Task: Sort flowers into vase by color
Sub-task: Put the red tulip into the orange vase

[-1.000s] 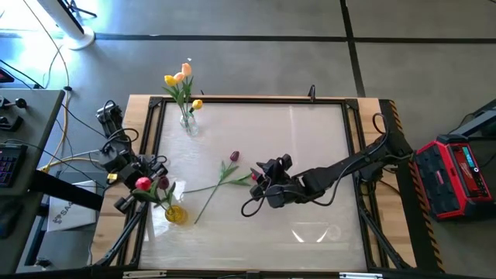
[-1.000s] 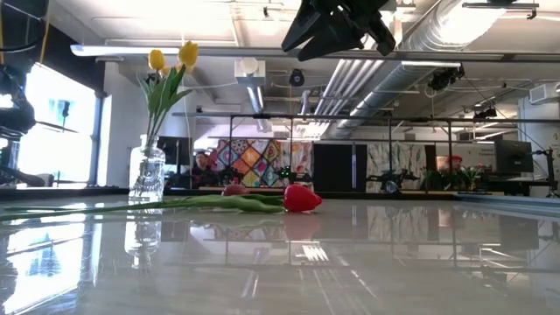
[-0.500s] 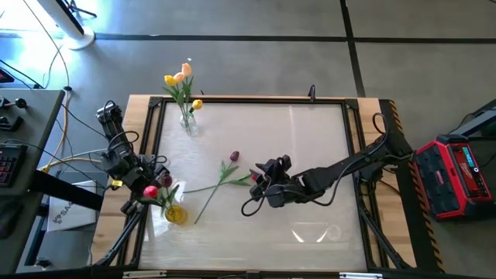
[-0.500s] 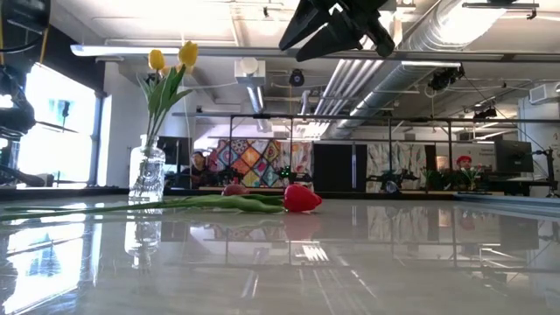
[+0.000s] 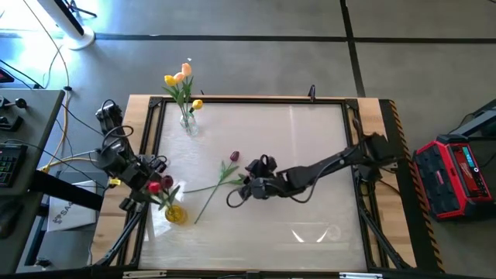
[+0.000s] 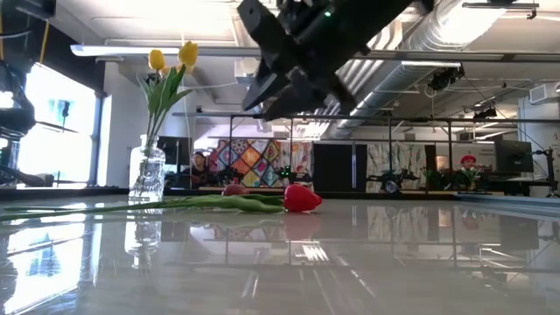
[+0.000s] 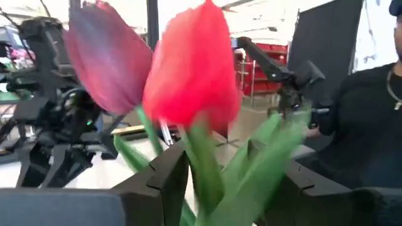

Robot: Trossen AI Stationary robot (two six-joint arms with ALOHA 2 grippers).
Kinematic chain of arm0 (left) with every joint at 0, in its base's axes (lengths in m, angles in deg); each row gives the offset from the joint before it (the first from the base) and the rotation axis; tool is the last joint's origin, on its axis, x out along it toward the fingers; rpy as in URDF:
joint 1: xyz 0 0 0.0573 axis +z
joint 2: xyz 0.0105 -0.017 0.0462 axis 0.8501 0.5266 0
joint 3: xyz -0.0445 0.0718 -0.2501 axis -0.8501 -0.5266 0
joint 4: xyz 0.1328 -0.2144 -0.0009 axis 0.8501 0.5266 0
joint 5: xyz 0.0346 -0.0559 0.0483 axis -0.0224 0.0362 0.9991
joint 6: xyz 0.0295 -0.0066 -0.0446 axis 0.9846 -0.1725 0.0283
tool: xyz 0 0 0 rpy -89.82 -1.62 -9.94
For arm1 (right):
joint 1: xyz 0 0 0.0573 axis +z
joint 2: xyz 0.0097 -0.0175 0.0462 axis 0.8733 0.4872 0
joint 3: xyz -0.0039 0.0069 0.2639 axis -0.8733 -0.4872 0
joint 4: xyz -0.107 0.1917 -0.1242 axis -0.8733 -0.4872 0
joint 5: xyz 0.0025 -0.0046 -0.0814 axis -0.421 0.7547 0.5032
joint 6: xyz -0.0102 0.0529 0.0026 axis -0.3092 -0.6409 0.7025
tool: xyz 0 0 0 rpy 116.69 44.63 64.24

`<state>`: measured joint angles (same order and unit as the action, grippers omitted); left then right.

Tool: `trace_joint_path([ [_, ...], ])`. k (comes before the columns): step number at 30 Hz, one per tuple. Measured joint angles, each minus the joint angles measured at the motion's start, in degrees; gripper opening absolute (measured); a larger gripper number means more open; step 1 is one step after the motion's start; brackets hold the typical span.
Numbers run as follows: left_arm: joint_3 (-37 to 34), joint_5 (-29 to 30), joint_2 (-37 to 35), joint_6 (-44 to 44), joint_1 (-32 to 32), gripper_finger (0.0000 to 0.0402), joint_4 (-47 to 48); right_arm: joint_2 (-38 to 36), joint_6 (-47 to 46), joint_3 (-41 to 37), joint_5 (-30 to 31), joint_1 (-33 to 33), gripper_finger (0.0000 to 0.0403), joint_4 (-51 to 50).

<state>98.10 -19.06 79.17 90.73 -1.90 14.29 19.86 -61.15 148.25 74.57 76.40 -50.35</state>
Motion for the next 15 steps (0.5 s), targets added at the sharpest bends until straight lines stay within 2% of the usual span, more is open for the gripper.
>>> trace_joint_path([
  [6,6.5,0.4,0.0,-1.6,0.0,0.0154,15.0,1.4,-0.9,0.0,-10.7,-4.4,0.0154,1.5],
  [15,11.4,2.9,0.0,-6.2,0.0,0.0154,22.1,5.2,14.9,0.0,-16.4,-8.1,0.0154,6.0],
])
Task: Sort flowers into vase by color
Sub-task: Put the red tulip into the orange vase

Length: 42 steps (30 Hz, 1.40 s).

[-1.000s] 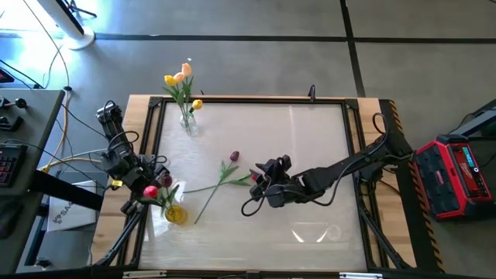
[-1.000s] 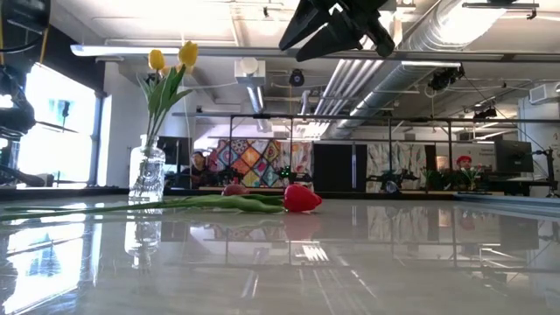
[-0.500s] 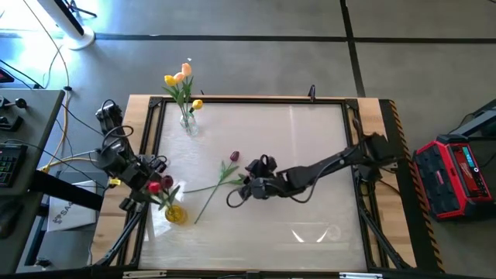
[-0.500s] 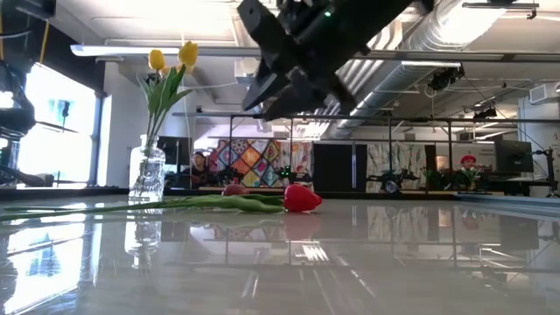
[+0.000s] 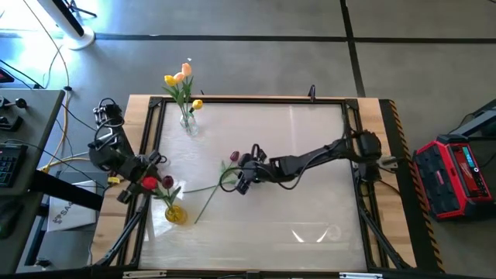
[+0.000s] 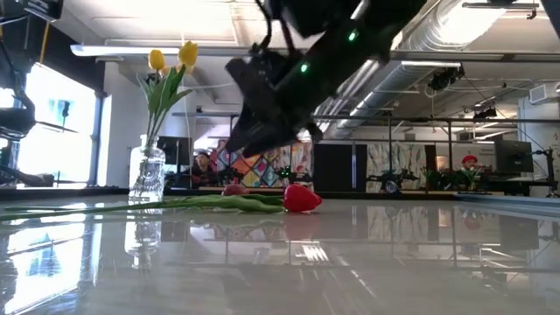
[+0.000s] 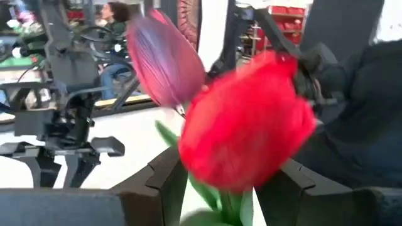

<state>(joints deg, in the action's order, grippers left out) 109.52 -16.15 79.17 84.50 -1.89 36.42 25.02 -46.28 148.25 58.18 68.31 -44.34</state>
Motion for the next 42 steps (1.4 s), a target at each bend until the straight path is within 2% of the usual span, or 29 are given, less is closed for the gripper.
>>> trace_joint_path([
  [6,4.8,4.5,0.0,-5.5,0.0,0.0154,7.3,3.4,5.0,0.0,-5.4,-1.1,0.0149,1.2],
  [10,6.4,5.7,0.0,-8.2,0.0,0.0154,10.5,3.3,7.8,0.0,-4.4,-0.6,0.0129,-3.2],
  [14,6.4,5.7,0.0,-8.8,0.0,0.0154,10.6,2.7,9.0,0.0,-4.0,-0.3,0.0107,-8.7],
  [17,6.4,6.2,0.0,-8.4,0.0,0.0154,11.1,2.8,10.2,0.0,-6.0,-0.7,0.0097,-11.7],
  [33,8.3,10.4,0.0,-6.8,0.0,0.0154,9.7,3.6,17.8,0.0,-9.6,-2.7,0.0091,-13.4],
  [37,10.3,10.7,0.0,-6.3,0.0,0.0154,9.7,3.7,18.0,0.0,-9.8,-2.6,0.0071,-14.0],
  [42,11.9,10.6,0.0,-4.4,0.0,0.0154,9.7,3.7,19.2,0.0,-10.8,-2.6,0.0026,-14.1],
])
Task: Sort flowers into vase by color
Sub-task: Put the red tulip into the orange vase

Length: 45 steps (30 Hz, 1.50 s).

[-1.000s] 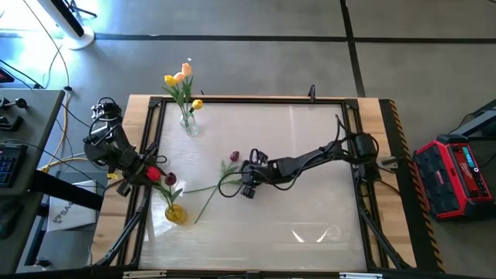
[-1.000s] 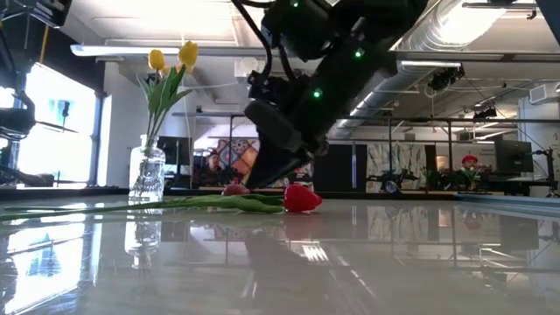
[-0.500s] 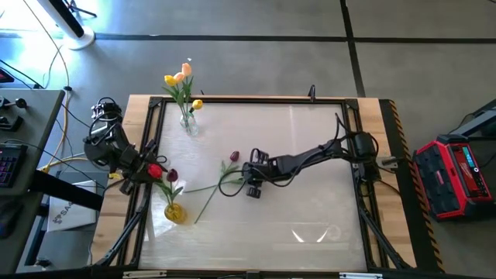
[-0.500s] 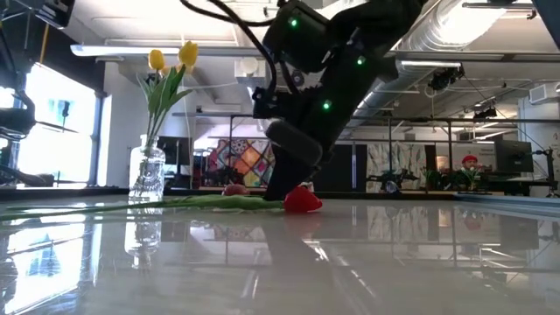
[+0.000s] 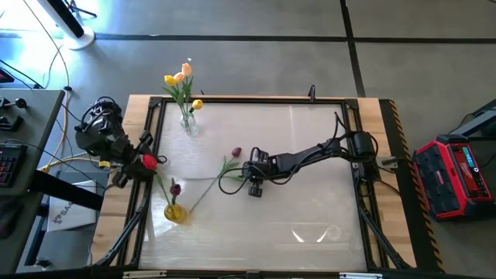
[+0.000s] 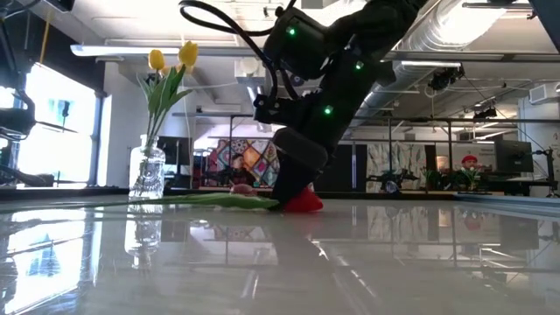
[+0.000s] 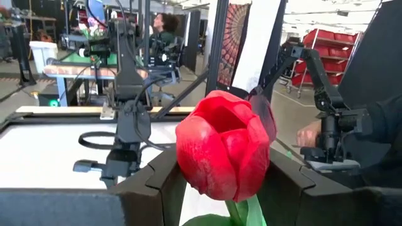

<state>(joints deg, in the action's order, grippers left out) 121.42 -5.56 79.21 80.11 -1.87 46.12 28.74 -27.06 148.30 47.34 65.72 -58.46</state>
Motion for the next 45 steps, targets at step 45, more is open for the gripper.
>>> trace_joint_path([
  [45,18.5,3.4,15.9,2.6,0.0,0.0275,9.4,0.4,5.8,9.5,1.1,2.5,0.0,-21.7],
])
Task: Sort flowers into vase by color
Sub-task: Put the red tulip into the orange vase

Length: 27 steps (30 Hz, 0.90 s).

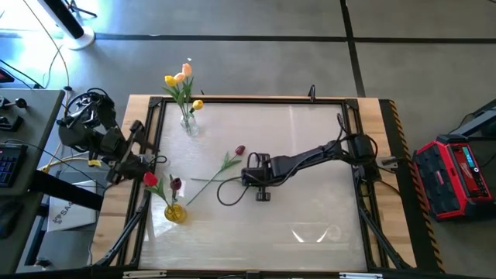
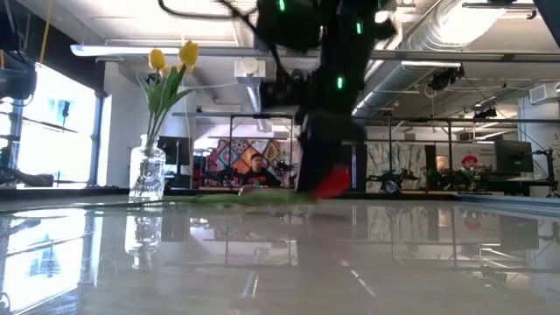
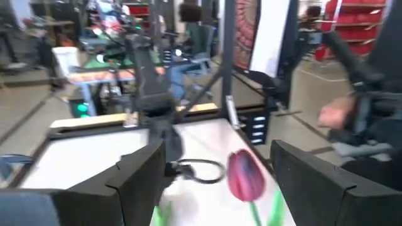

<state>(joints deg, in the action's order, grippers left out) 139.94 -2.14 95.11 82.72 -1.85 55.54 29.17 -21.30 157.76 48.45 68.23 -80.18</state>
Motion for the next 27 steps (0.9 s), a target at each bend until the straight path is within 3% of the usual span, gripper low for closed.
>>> trace_joint_path([
  [4,0.3,4.1,1.9,1.1,0.0,0.0271,0.2,-0.1,1.4,8.2,3.9,1.3,0.0,-14.5],
  [9,0.3,9.9,4.7,0.8,0.0,0.0266,0.1,-0.1,2.0,19.2,4.7,2.6,0.0,-31.2],
  [16,0.3,15.9,8.7,0.5,0.0,0.0266,-0.5,-0.2,-2.1,35.5,-3.5,2.4,0.0,-54.2],
  [21,0.3,18.6,11.4,0.6,0.9,0.0265,-3.6,-0.7,-6.1,42.3,-14.2,0.3,0.0,-54.0],
  [27,0.3,18.8,14.8,-0.1,4.8,0.0265,-3.9,-0.8,-14.3,43.7,-22.0,-2.8,0.0,-53.9],
])
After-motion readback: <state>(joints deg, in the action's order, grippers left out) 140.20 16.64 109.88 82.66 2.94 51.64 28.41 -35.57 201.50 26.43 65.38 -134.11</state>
